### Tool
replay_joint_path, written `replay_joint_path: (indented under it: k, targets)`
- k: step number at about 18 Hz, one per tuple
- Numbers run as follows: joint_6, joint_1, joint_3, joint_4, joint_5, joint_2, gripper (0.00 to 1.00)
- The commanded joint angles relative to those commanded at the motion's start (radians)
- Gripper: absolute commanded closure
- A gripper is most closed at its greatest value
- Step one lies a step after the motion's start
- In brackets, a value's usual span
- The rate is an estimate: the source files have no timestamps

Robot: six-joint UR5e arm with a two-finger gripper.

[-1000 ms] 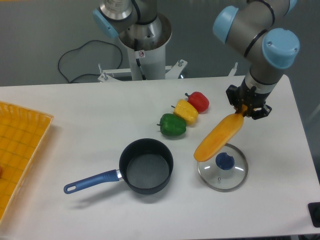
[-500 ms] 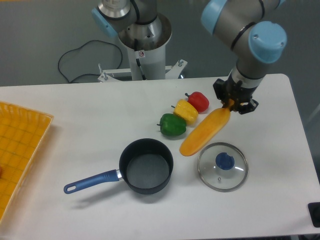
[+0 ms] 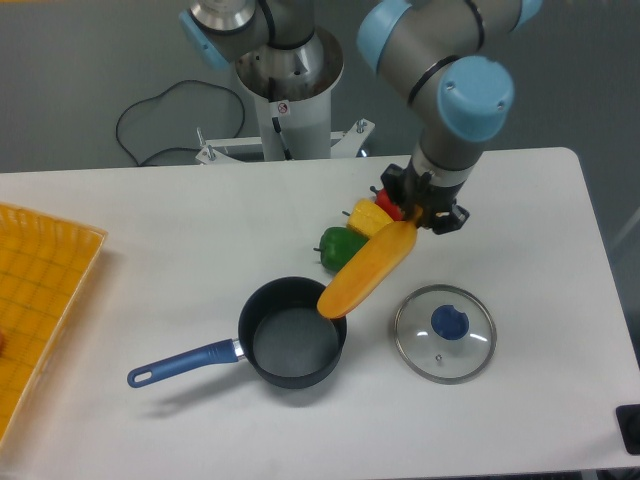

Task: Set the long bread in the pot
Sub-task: 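Carry the held bread toward the dark blue saucepan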

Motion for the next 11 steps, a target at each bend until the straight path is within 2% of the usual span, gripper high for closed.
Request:
replay_joint_path:
  k: [4, 11]
  targets:
    - [-0.028, -0.021, -0.002, 0.000, 0.002, -0.003, 0.81]
    - [-0.089, -0.074, -0.003, 0.000, 0.063, -0.041, 0.81]
